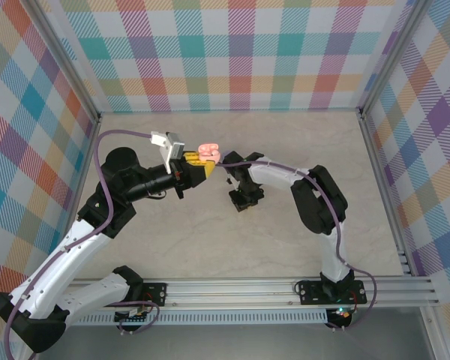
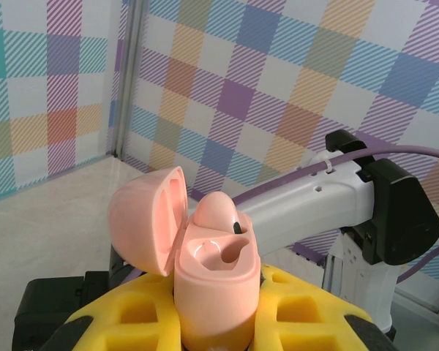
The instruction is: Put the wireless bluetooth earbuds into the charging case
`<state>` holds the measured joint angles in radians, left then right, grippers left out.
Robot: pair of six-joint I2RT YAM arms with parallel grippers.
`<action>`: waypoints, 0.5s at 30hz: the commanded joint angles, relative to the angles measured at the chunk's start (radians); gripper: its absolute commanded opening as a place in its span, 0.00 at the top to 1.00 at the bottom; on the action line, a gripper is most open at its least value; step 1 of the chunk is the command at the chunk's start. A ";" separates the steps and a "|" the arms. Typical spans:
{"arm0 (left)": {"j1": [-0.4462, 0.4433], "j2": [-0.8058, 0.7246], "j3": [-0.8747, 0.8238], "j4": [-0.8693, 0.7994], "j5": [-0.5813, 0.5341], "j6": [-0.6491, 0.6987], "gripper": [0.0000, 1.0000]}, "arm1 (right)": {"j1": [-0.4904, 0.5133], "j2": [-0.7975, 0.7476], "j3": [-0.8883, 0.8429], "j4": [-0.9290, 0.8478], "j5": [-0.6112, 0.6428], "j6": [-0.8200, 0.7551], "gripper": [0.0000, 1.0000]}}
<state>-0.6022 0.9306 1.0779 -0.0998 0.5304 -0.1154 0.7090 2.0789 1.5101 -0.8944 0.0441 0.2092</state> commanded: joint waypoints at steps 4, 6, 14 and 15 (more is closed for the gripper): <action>-0.009 0.002 0.010 0.018 0.005 0.003 0.95 | -0.006 0.042 0.064 -0.060 0.098 0.018 0.78; -0.010 0.001 0.011 0.014 0.005 0.005 0.95 | -0.006 0.049 0.078 -0.070 0.108 0.012 0.77; -0.011 0.005 0.013 0.012 0.005 0.006 0.95 | -0.007 0.042 0.103 -0.095 0.163 -0.007 0.68; -0.010 0.004 0.013 0.013 0.005 0.008 0.95 | -0.009 0.040 0.106 -0.096 0.154 -0.008 0.67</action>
<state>-0.6022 0.9344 1.0779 -0.1024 0.5301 -0.1150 0.7063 2.1162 1.5894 -0.9562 0.1761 0.2165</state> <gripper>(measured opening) 0.179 0.323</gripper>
